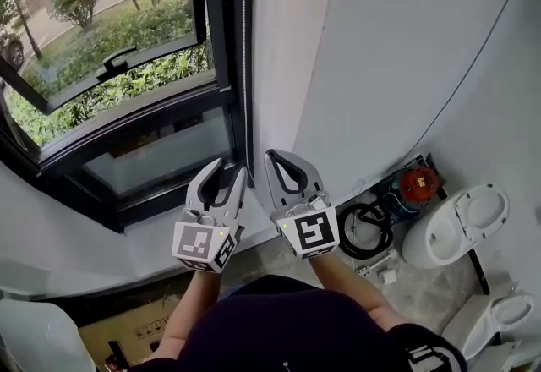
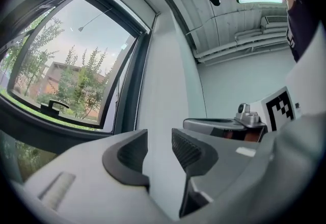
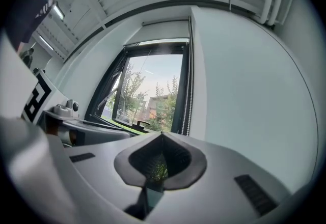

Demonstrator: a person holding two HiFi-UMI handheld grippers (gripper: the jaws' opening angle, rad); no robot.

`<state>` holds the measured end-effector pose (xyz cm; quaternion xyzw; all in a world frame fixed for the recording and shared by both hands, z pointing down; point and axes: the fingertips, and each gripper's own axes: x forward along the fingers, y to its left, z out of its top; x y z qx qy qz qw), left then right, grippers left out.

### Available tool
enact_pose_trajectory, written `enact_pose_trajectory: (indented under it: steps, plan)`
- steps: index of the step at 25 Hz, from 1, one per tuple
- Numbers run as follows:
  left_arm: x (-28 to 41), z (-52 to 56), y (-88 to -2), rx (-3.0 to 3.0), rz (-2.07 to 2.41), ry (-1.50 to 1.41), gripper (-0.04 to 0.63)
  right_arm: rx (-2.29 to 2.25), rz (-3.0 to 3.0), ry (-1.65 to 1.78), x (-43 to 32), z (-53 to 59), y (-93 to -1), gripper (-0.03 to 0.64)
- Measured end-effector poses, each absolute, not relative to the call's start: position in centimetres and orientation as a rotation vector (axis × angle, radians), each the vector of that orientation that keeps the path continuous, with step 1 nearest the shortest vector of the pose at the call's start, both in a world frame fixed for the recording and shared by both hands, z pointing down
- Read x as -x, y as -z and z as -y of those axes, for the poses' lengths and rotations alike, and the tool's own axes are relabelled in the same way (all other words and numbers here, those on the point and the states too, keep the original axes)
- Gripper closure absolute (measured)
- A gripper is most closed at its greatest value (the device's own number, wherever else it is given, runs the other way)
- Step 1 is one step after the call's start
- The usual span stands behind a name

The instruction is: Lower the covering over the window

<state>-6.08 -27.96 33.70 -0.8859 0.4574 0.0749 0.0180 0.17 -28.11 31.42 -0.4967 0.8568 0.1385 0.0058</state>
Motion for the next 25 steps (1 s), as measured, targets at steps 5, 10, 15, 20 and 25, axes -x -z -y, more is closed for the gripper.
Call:
enact_pose_trajectory:
  steps: [5, 10, 15, 20, 25]
  plan:
    - [5.6, 31.6, -32.7, 2.734, -1.391, -0.23, 0.449, 1.55, -2.684, -0.482, 0.5, 30.2, -30.5, 0.604]
    - [5.2, 34.9, -32.3, 2.701, -1.371, -0.188, 0.449, 1.591, -2.665, -0.495, 0.9, 31.8, -30.0, 0.604]
    - [5.5, 38.3, -32.8, 2.692, -1.4, -0.149, 0.449, 1.698, -2.607, -0.552, 0.9, 32.2, -29.8, 0.604]
    - [5.0, 41.5, -33.8, 2.705, -1.407, -0.095, 0.449, 1.743, -2.552, -0.496, 0.6, 32.6, -29.7, 0.604]
    - [4.0, 44.2, -34.6, 2.712, -1.413, -0.04, 0.449, 1.748, -2.557, -0.487, 0.6, 32.6, -29.8, 0.604]
